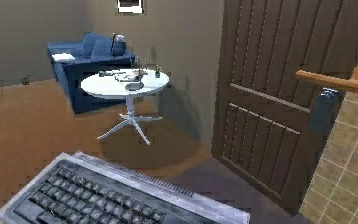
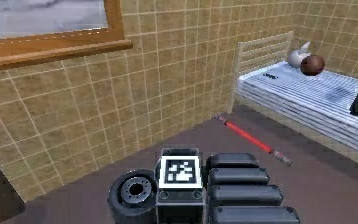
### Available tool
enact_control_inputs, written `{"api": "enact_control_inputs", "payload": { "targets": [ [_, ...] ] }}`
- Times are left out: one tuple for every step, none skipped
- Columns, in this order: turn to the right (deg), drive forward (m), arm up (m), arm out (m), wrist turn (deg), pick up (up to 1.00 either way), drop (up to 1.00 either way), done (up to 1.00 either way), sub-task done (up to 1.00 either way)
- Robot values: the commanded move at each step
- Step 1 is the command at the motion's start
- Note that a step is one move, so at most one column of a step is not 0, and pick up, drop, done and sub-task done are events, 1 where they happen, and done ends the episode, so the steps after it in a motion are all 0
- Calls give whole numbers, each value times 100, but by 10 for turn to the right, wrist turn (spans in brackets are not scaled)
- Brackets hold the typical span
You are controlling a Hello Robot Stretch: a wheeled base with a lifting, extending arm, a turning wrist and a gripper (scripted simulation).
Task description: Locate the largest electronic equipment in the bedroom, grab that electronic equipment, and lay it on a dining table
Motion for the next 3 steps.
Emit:
{"api": "enact_control_inputs", "payload": {
  "targets": [
    [330, 0, 0, 0, 0, 0, 0, 0, 0],
    [0, 45, 0, 0, 0, 0, 0, 0, 0],
    [-450, 0, 0, 0, 0, 0, 0, 0, 0]
  ]
}}
